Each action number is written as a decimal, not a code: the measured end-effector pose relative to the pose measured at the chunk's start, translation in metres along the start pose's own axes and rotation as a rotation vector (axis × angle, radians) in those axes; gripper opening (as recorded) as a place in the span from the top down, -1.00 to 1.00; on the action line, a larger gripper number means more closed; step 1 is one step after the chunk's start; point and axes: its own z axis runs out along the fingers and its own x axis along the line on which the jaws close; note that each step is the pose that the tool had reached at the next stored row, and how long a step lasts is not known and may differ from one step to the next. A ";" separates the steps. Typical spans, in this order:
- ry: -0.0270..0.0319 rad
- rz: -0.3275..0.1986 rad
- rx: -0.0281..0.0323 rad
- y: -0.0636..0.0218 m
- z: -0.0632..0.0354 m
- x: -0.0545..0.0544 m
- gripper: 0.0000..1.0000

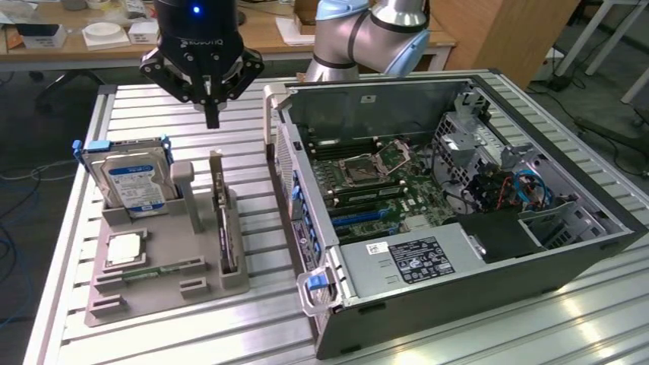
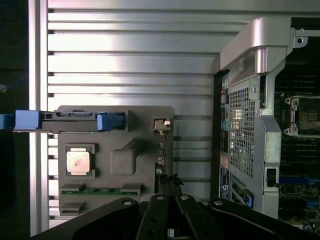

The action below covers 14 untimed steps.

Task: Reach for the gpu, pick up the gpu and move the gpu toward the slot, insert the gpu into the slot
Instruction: 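Reach for the gpu, then pick up the gpu and move the gpu toward the slot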

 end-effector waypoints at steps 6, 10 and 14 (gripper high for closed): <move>0.0001 0.000 0.0001 0.0000 -0.0001 0.000 0.80; 0.0002 0.000 0.0000 0.0000 -0.0001 0.000 0.80; 0.0002 0.000 0.0000 0.0000 0.0000 0.000 0.54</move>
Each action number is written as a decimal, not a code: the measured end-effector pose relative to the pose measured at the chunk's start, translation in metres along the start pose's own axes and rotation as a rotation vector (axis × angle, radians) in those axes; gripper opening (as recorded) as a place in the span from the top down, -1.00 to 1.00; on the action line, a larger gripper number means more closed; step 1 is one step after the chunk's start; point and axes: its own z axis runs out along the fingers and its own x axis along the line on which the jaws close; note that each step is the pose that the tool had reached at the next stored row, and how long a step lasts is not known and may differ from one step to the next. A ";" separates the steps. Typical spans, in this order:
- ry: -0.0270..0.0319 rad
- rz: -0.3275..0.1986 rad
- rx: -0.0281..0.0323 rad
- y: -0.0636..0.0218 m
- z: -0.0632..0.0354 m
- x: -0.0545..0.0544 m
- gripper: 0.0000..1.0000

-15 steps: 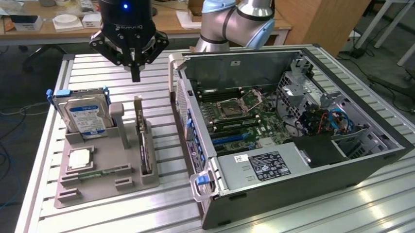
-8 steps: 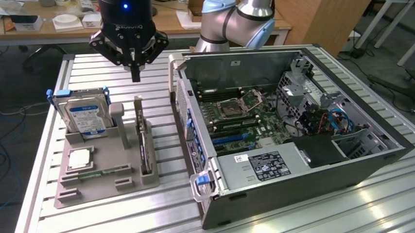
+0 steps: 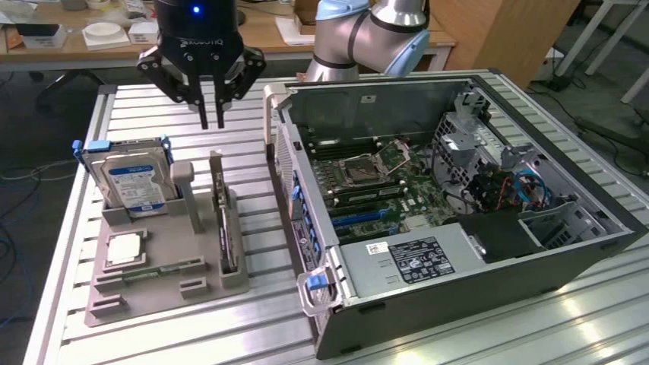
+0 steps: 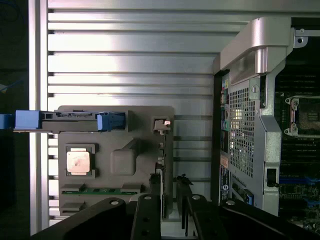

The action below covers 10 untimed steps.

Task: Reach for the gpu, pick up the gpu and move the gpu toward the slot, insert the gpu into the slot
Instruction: 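Pick up the gpu and move the gpu toward the slot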

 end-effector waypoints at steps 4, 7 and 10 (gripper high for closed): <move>0.0000 0.000 0.0001 0.0000 0.0000 0.000 0.18; 0.0001 0.000 0.0000 0.0000 0.0000 0.000 -0.05; 0.0006 -0.013 0.0006 -0.0004 0.0002 0.000 -0.18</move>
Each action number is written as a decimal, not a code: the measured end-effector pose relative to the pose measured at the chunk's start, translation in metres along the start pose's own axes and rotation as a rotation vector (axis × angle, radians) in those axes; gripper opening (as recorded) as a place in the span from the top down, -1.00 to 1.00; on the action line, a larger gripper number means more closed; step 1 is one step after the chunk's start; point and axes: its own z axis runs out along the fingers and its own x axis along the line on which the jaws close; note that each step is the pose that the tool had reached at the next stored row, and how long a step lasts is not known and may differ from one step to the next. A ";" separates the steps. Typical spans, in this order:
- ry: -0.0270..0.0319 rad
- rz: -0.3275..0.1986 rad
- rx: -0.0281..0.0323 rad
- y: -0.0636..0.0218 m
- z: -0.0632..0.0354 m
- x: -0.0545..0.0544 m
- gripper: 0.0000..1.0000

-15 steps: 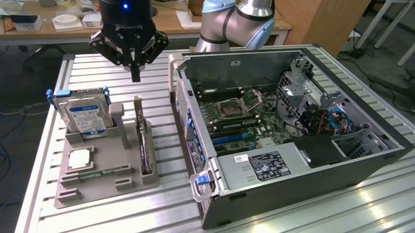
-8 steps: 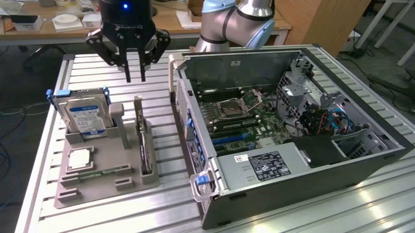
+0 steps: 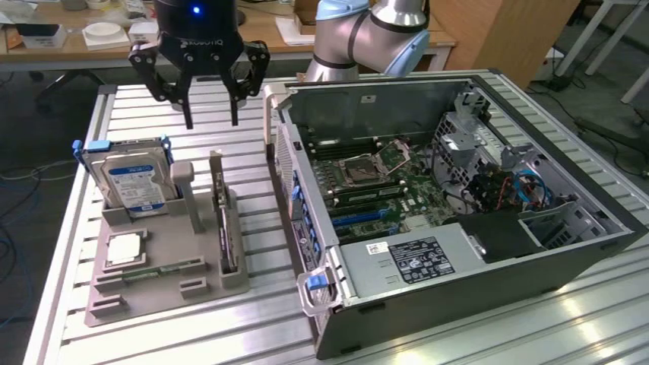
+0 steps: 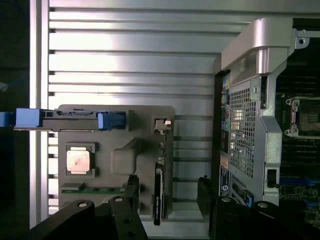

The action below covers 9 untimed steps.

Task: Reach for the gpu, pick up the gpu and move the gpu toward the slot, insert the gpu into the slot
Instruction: 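Pick up the gpu and move the gpu toward the slot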

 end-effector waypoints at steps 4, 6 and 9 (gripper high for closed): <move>0.0029 -0.031 0.0006 -0.0014 0.0012 0.000 -0.18; 0.0042 -0.044 0.0008 -0.0025 0.0019 0.000 -0.18; 0.0045 -0.048 0.0009 -0.0039 0.0042 0.000 -0.18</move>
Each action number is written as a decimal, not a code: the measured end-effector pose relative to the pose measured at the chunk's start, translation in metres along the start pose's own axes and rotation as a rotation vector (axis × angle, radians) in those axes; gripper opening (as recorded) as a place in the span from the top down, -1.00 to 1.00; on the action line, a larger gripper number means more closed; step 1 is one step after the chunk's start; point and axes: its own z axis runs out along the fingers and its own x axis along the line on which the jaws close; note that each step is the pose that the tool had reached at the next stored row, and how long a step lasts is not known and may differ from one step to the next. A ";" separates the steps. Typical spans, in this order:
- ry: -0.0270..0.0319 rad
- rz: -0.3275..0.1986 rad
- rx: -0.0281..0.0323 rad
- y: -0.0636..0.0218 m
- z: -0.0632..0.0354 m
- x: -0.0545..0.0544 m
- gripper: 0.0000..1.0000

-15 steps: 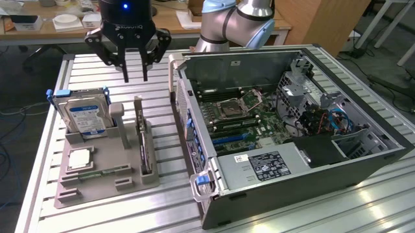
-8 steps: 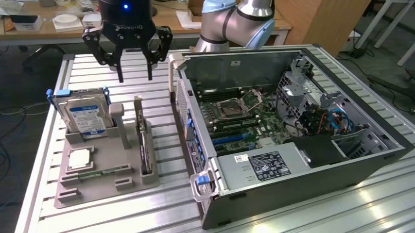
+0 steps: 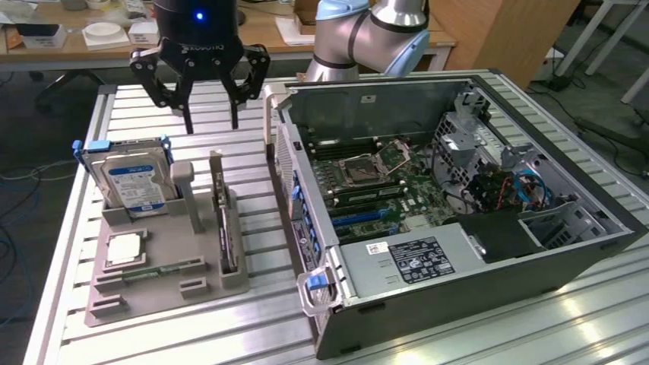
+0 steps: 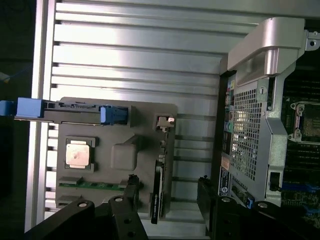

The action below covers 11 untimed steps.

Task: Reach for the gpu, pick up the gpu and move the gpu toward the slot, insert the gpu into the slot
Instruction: 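Pick up the gpu and move the gpu toward the slot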

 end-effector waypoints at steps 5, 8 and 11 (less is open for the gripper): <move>0.0000 0.000 0.0000 -0.0008 0.0052 0.000 -0.18; -0.0025 0.000 0.0002 -0.0010 0.0063 0.000 -0.18; -0.0075 0.000 0.0003 -0.0014 0.0087 0.000 -0.18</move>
